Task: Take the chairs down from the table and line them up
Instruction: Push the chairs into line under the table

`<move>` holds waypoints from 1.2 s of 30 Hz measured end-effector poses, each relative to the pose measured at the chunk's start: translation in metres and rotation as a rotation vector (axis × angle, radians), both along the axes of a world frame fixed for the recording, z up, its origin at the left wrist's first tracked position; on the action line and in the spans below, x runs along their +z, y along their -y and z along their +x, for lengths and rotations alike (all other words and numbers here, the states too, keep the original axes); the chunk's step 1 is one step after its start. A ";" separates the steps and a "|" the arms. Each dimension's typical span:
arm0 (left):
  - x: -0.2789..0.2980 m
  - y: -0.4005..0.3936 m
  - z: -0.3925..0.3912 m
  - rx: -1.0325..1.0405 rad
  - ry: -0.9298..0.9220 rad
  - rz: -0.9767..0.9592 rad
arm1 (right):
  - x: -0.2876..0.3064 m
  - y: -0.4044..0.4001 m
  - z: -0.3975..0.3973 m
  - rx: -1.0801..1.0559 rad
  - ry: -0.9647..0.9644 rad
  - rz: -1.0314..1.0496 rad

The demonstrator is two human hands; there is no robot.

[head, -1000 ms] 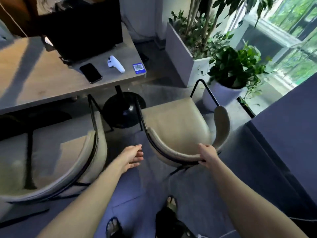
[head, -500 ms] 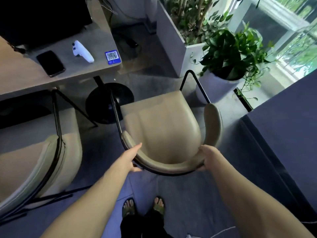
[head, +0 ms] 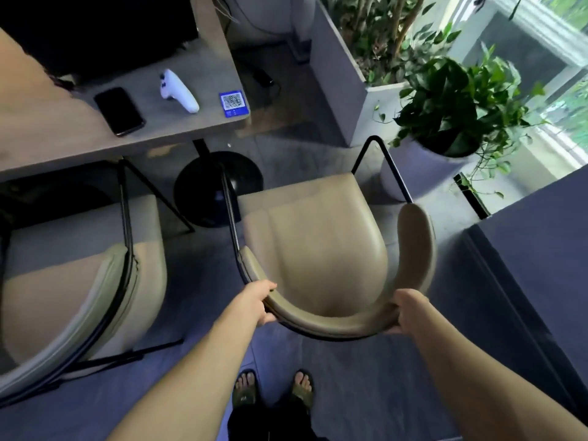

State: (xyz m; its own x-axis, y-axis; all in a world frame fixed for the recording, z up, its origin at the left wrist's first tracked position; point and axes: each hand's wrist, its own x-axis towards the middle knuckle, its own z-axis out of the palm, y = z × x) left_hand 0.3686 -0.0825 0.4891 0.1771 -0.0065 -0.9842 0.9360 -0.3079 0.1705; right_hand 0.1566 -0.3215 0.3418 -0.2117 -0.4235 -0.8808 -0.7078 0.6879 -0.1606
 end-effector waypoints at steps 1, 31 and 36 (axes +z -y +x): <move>0.000 -0.004 0.003 0.007 0.001 0.002 | -0.019 0.002 -0.003 0.021 0.011 0.044; -0.010 -0.158 0.164 0.131 0.147 0.052 | 0.126 -0.162 0.208 0.283 0.155 0.159; -0.019 -0.155 0.168 0.120 0.162 0.043 | 0.130 -0.159 0.222 0.270 0.116 0.094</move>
State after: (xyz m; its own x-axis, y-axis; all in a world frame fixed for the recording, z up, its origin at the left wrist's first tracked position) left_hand 0.5365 0.0727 0.4700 0.3298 0.0655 -0.9418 0.9280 -0.2057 0.3107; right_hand 0.3781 -0.1628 0.4717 0.0015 -0.3663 -0.9305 -0.8478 0.4930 -0.1955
